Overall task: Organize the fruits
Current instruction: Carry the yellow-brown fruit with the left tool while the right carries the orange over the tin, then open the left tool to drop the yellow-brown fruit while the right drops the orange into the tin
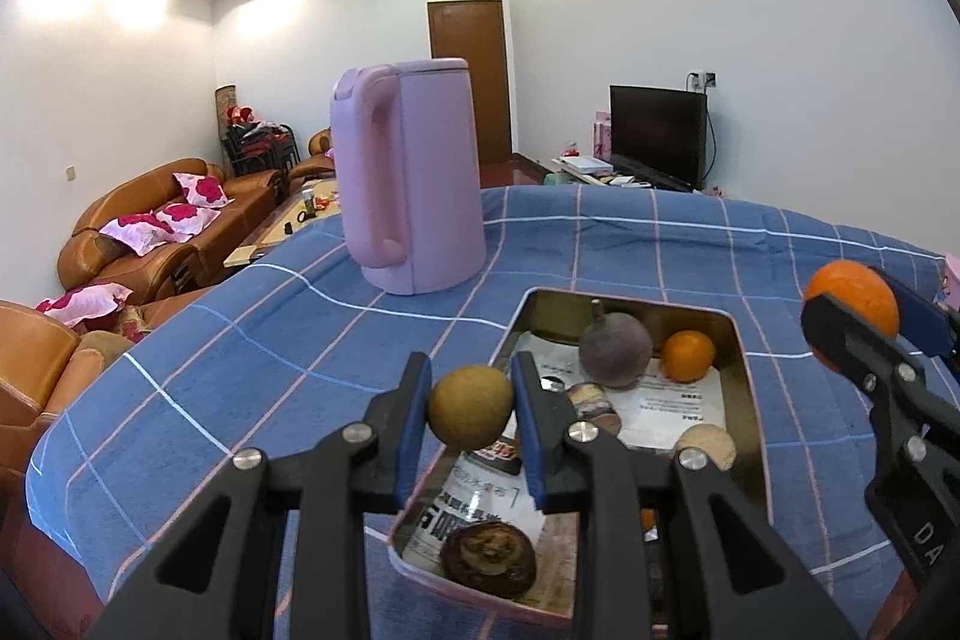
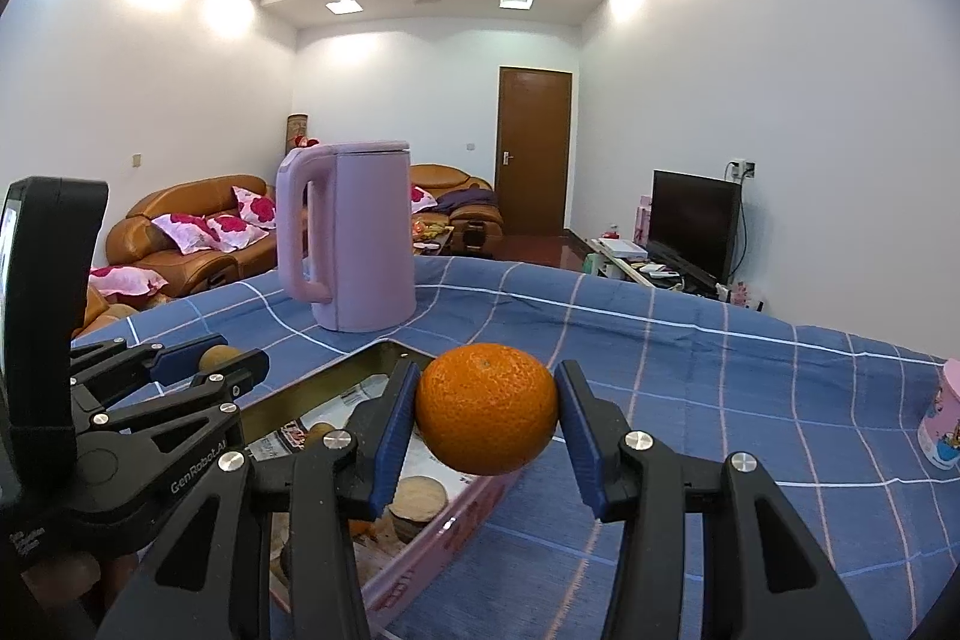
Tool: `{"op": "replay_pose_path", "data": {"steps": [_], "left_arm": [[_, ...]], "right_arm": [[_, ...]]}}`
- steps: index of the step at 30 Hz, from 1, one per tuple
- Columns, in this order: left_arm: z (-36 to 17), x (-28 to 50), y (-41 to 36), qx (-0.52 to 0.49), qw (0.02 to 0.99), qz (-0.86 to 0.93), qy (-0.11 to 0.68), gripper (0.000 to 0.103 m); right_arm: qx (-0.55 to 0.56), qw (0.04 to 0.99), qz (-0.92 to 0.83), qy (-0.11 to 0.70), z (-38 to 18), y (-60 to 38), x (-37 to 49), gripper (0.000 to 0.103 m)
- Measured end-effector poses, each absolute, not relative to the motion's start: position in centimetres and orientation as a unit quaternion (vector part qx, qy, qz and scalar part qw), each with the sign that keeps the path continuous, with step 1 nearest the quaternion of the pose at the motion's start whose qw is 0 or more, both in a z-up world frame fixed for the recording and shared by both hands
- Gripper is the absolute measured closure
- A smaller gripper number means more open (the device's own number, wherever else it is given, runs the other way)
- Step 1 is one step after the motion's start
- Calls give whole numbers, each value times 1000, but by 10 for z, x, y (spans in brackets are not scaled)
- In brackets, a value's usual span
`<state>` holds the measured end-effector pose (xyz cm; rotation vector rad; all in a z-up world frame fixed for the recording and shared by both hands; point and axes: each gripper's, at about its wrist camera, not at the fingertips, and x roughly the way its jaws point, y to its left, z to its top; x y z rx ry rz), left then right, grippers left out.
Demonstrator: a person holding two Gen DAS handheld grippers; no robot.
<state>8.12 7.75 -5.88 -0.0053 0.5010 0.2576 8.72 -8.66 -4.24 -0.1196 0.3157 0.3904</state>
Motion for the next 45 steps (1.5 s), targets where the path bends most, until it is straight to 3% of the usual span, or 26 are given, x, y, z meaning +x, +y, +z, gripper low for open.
{"op": "replay_pose_path", "data": {"steps": [33, 36, 38, 45], "left_arm": [[-80, 99, 83, -6, 946, 107, 306, 73], [-81, 99, 82, -2, 945, 106, 310, 64], [-82, 99, 83, -5, 944, 109, 312, 60], [-79, 93, 86, -11, 945, 113, 306, 35]], "right_arm": [[-86, 938, 219, 253, -71, -48, 135, 54], [-85, 936, 223, 260, -72, -48, 137, 51], [-84, 936, 219, 261, -72, -49, 136, 42], [-63, 941, 214, 255, -70, -61, 131, 40]]}}
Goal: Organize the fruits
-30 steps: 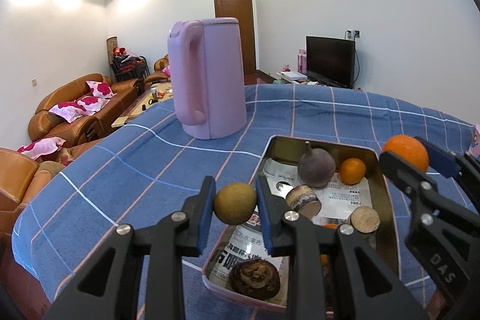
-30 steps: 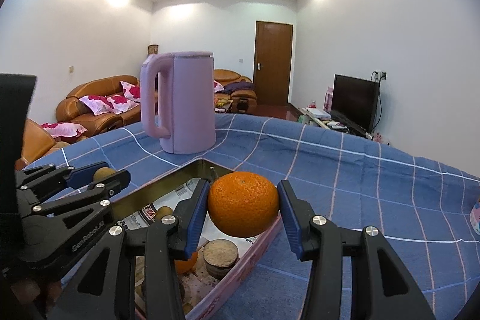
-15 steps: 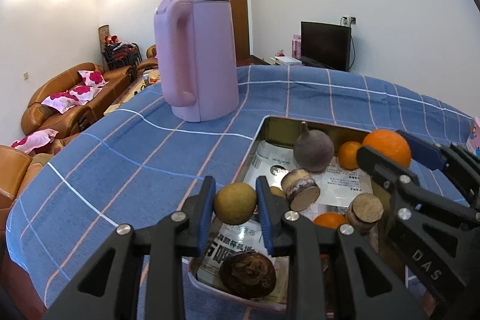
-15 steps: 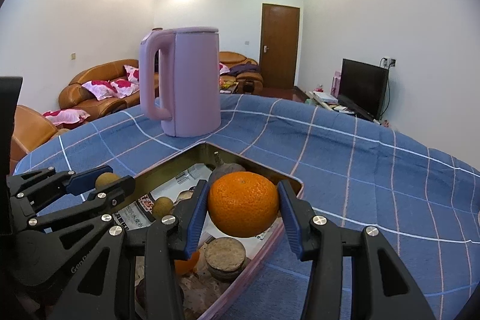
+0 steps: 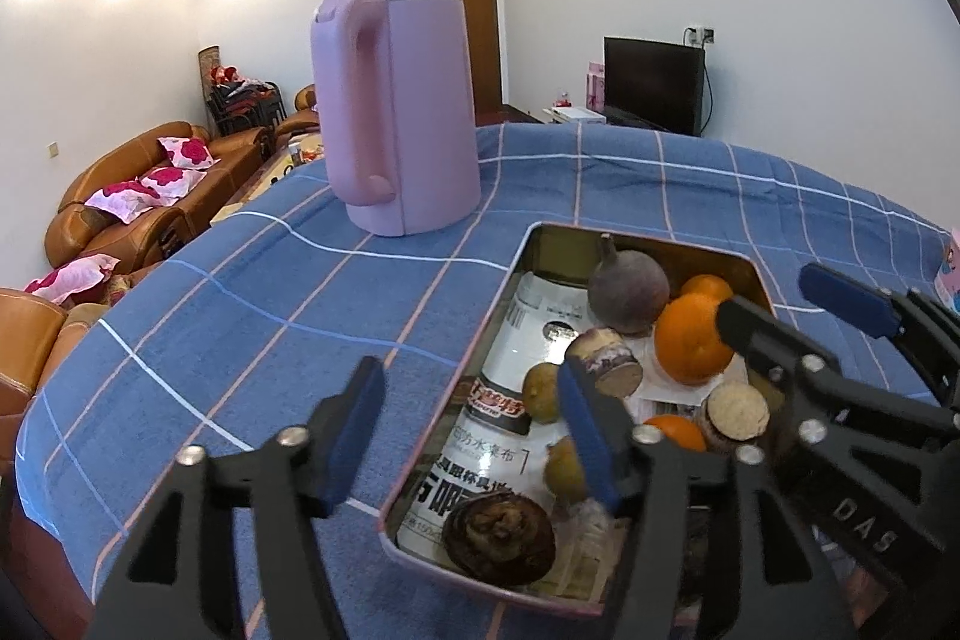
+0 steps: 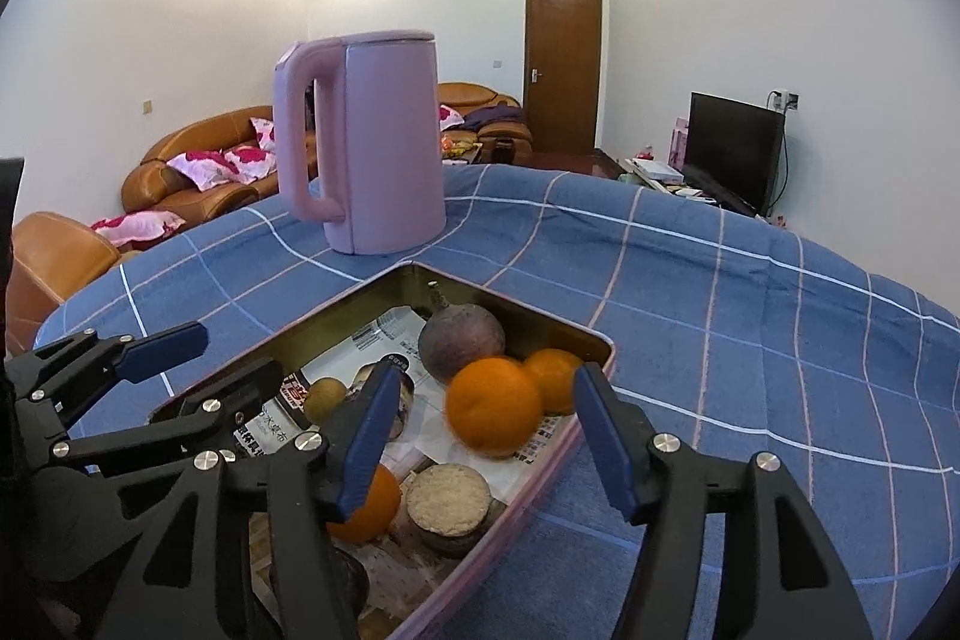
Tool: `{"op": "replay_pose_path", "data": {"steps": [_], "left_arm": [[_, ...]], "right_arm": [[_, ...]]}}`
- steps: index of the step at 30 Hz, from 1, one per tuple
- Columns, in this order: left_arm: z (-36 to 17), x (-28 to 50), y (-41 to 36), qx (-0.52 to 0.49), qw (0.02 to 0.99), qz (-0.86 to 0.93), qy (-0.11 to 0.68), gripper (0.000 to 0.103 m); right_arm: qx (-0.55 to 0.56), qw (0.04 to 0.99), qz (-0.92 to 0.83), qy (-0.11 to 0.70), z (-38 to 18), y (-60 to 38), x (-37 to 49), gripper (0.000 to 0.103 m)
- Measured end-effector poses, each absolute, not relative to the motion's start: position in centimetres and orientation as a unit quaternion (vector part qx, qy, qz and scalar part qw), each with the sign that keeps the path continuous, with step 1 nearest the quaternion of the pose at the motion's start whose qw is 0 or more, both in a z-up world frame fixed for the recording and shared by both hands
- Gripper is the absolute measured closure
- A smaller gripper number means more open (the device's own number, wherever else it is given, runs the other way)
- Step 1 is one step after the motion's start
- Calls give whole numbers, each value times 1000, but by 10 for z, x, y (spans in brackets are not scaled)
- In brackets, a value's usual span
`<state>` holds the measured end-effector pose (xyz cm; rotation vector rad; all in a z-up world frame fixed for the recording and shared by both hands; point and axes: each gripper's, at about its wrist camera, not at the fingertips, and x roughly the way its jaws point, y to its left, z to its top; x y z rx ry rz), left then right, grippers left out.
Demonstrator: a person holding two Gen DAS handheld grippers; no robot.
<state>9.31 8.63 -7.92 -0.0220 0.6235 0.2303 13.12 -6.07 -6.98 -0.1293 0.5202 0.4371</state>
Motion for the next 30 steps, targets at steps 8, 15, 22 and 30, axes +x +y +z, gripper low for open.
{"op": "replay_pose_path", "data": {"steps": [8, 15, 22, 30], "left_arm": [[-65, 80, 85, -18, 954, 109, 279, 27], [-55, 73, 84, -20, 957, 112, 268, 26], [-49, 67, 81, -18, 959, 112, 258, 20], [-45, 62, 79, -17, 961, 111, 253, 20]], "right_arm": [[-51, 954, 188, 228, -62, -76, 114, 35], [-42, 961, 178, 210, -51, -89, 98, 35], [-41, 964, 173, 200, -43, -96, 85, 35], [-36, 967, 170, 189, -34, -102, 74, 35]]}}
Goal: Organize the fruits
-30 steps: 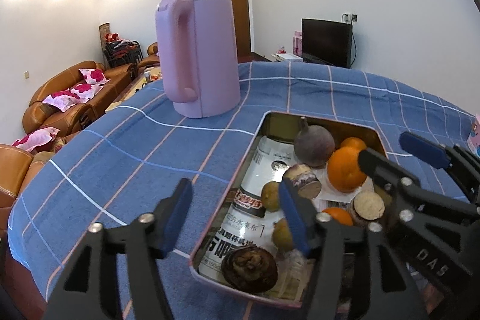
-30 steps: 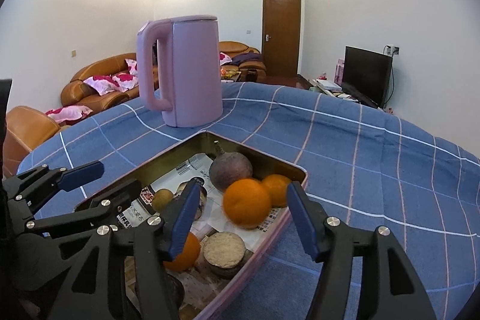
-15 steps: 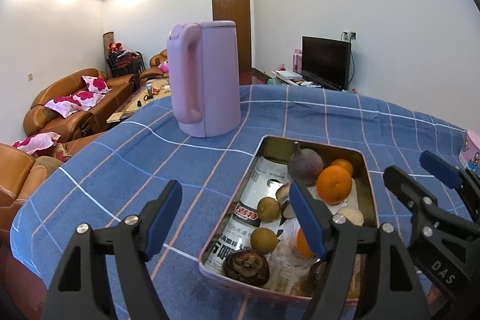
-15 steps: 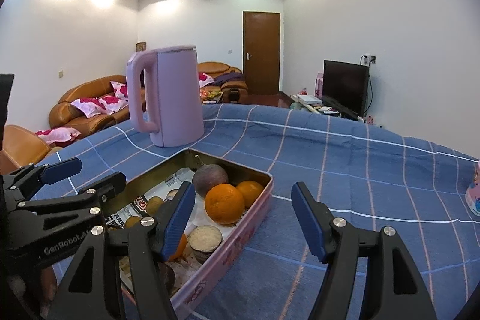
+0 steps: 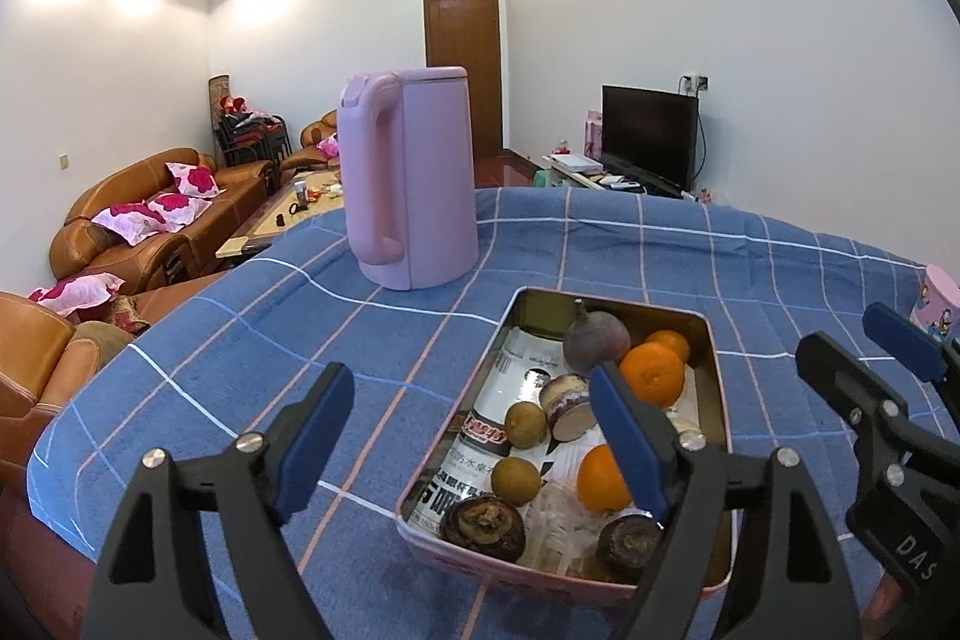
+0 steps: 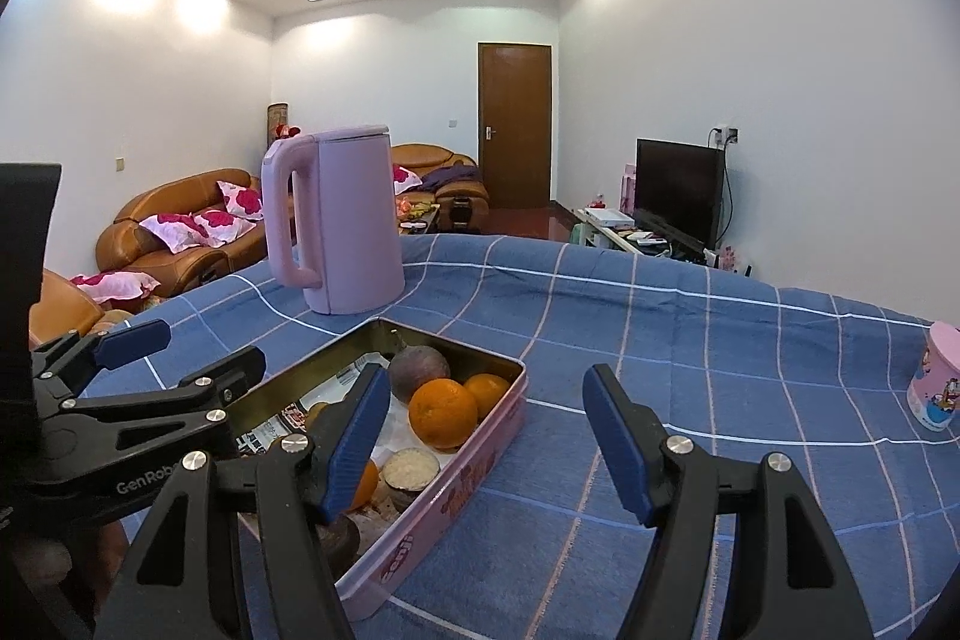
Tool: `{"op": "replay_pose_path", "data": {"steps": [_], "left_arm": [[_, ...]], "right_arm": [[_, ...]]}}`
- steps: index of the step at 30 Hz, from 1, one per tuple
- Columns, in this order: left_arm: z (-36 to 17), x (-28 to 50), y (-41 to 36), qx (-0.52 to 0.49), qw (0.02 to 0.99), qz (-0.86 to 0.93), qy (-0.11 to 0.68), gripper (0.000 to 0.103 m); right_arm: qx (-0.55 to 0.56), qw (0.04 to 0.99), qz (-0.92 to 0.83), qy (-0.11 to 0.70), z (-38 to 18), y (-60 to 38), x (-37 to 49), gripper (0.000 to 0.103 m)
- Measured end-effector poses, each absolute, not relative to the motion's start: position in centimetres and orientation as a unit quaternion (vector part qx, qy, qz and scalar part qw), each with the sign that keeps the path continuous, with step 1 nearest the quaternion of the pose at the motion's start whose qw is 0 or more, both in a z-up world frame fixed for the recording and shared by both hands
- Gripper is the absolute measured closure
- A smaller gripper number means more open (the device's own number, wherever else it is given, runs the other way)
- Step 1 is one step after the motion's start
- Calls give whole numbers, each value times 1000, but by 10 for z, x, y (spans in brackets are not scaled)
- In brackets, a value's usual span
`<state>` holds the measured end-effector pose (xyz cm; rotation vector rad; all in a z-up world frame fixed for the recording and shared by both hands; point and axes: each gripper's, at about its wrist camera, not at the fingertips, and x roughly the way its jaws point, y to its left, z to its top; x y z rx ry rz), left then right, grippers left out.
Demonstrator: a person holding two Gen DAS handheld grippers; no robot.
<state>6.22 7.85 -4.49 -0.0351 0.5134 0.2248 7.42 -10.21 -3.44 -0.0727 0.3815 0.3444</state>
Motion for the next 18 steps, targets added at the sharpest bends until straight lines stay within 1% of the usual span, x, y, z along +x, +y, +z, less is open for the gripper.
{"op": "replay_pose_path", "data": {"steps": [12, 13, 14, 16, 18], "left_arm": [[-41, 58, 72, -12, 962, 106, 251, 20], [-41, 58, 72, -12, 962, 105, 250, 19], [-40, 57, 71, -11, 962, 106, 249, 14], [-39, 56, 70, -9, 963, 108, 246, 9], [-38, 54, 68, -7, 964, 108, 243, 9]], "right_arm": [[-34, 970, 163, 177, -28, -108, 64, 34], [-33, 970, 162, 177, -28, -108, 64, 34], [-32, 971, 161, 177, -28, -109, 64, 34], [-30, 971, 160, 176, -26, -111, 62, 34], [-30, 971, 160, 173, -25, -112, 60, 34]]}}
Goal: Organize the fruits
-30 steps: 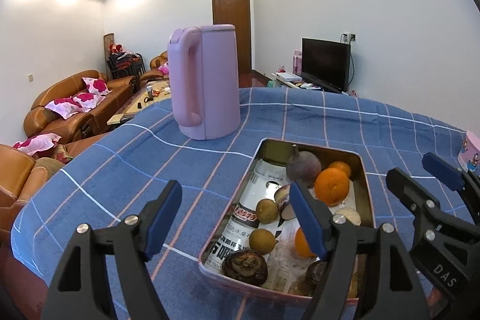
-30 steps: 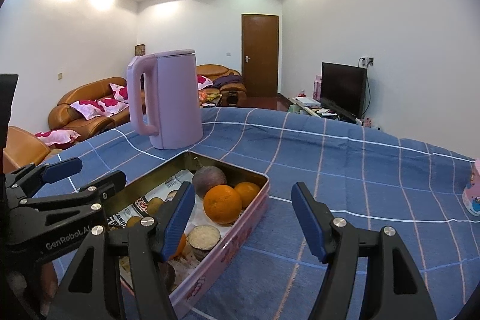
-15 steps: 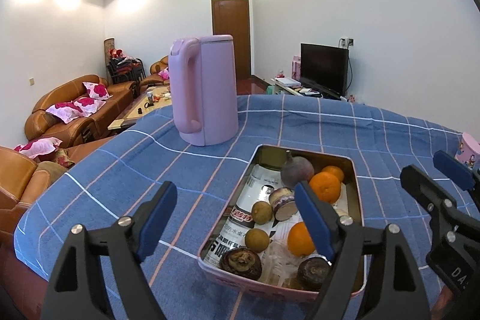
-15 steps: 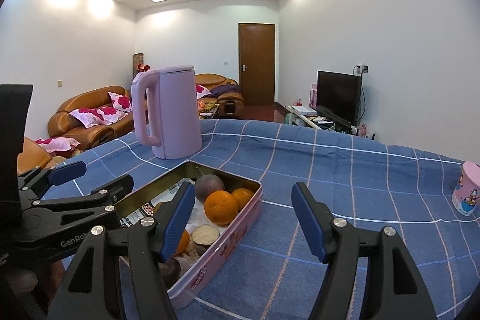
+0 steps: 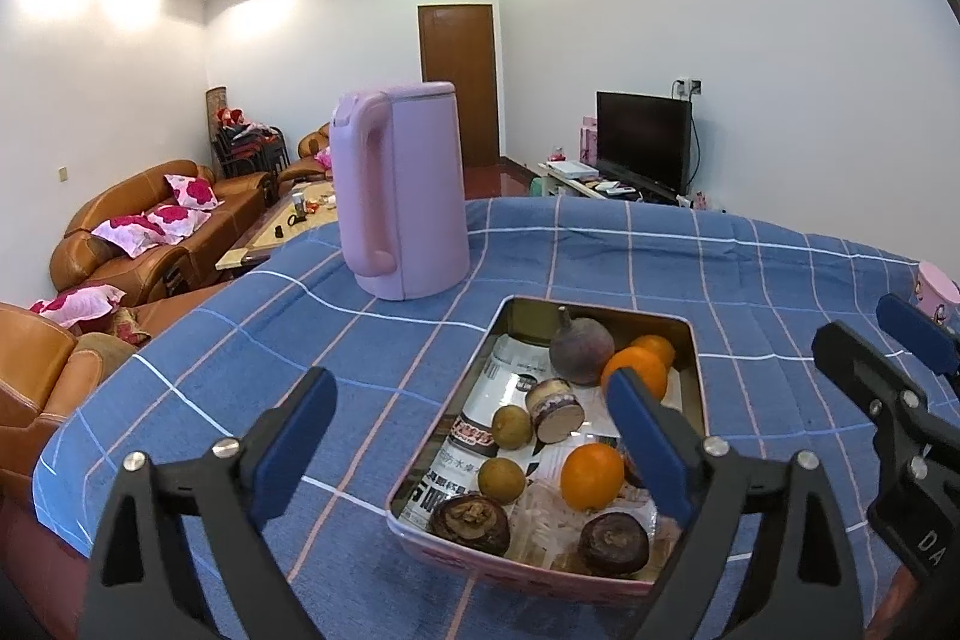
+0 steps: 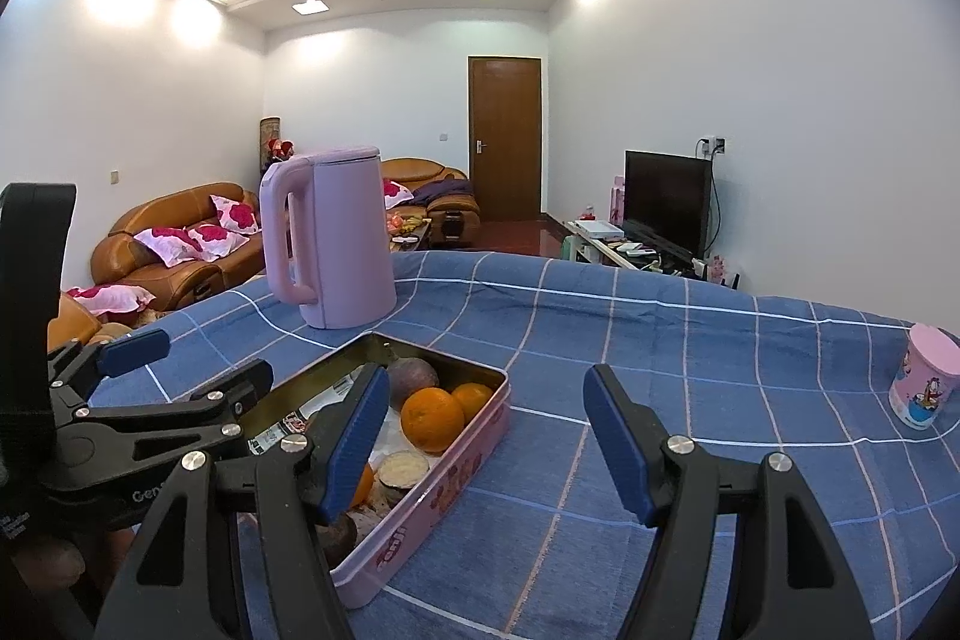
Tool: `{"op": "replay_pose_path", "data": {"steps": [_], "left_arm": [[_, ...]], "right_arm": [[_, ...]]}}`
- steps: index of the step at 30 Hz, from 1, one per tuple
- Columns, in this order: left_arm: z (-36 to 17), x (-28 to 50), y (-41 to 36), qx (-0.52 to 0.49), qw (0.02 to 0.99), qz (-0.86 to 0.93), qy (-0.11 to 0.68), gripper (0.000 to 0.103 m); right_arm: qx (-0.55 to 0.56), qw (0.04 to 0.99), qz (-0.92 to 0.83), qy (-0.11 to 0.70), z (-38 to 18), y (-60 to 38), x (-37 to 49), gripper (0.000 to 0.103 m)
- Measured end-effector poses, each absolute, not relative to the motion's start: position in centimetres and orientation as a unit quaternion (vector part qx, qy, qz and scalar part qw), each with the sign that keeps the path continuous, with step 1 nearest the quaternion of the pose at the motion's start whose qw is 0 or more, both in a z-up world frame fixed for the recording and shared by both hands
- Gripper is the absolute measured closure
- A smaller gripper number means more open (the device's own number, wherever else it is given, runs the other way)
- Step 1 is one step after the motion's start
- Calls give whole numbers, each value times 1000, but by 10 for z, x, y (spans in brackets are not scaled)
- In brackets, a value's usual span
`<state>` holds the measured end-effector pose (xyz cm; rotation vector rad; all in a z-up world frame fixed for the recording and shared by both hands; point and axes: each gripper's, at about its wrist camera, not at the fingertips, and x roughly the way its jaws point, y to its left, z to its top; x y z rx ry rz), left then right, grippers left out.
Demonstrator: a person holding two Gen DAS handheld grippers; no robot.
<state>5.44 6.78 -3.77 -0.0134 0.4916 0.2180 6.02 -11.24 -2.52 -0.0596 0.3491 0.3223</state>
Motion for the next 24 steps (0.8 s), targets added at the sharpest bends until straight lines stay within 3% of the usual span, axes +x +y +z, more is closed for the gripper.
{"op": "replay_pose_path", "data": {"steps": [6, 24], "left_arm": [[-33, 50, 64, -4, 967, 102, 235, 2], [-20, 40, 58, -9, 972, 98, 213, 0]], "right_arm": [[-28, 974, 156, 164, -21, -118, 56, 34], [-13, 979, 138, 150, -13, -135, 51, 34]]}}
